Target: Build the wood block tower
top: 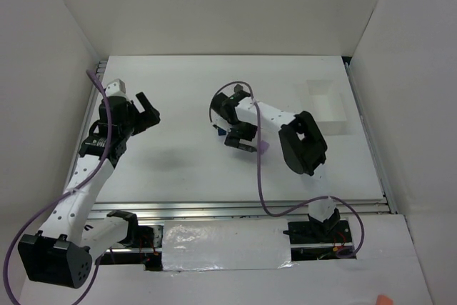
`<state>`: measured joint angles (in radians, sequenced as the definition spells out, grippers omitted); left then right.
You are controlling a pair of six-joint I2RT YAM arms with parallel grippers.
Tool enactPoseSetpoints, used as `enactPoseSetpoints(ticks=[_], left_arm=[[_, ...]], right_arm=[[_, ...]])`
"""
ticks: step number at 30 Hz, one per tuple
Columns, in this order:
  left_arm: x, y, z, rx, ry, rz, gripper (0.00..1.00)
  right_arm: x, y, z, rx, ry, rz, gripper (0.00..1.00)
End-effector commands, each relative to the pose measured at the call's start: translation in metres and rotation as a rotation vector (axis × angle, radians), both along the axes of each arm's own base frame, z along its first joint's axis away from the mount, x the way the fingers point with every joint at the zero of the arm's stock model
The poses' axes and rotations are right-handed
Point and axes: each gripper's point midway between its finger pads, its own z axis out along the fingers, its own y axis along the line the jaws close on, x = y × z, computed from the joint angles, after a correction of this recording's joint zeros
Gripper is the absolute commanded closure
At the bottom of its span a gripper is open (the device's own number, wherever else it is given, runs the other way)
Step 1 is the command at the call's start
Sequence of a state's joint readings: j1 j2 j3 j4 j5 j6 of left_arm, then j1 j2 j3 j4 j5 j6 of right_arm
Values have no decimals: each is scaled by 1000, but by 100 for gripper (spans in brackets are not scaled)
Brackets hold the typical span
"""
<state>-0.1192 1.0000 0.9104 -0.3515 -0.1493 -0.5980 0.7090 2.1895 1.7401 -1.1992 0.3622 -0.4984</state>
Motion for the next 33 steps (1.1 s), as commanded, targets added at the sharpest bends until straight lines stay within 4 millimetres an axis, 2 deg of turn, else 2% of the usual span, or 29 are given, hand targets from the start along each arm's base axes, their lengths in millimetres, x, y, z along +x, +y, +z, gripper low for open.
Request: enactPoseSetpoints(ticks=[1,2,3,4,5,6,7,8,9,10,11,12,13,14,15,18,20,21,24,28,33], left_arm=[[1,-1,19,7,-62,-30,1],[1,-3,19,3,-61,-38,1],[1,-4,20,0,-64,-46,1],[0,-5,21,0,-65,-56,1],[1,-8,21,-10,-66,-67,1],[1,-10,22,-14,-68,-77,1],[1,-11,22,-13,-64,-87,1],[1,-13,22,-19,-61,-93,1],[1,-13,22,-25,-61,-93,1],[1,-13,21,-29,-59,-93,1],[1,-14,22,-33,-60,-95,1],[1,-14,21,-32,-59,-96,1],[2,-14,19,-34,-59,-96,1],[1,-16,19,-38,-60,-101,1],[2,-17,17,-39,-57,-108,1],[4,-20,15,-45,-48,-121,1],[4,-21,13,-51,-40,-125,1],[4,-21,11,-52,-34,-125,1],[2,-22,7,-55,-22,-122,1],[0,-25,7,-66,-34,-140,1],[0,-32,5,-72,-46,-174,1]], right_arm=[[13,20,56,198,-176,11,0],[19,27,77,281,-259,5,0],[19,30,83,330,-280,-3,0],[12,28,79,360,-285,-24,0],[21,38,105,471,-393,-38,0],[20,44,110,534,-420,-51,0],[15,38,102,553,-429,-88,0],[20,47,122,671,-516,-165,0],[19,49,125,716,-541,-225,0],[24,40,126,721,-617,-328,0],[22,36,126,774,-662,-538,0],[22,27,124,765,-690,-648,0],[18,10,118,703,-744,-751,0],[15,9,111,727,-765,-896,0],[8,3,94,694,-755,-938,0],[0,-3,63,697,-723,-1067,0],[0,3,53,741,-685,-1114,0],[-2,1,43,737,-670,-1138,0],[1,-2,30,755,-655,-1188,4],[5,-4,12,721,-650,-1226,15],[6,-2,-4,706,-617,-1271,22]])
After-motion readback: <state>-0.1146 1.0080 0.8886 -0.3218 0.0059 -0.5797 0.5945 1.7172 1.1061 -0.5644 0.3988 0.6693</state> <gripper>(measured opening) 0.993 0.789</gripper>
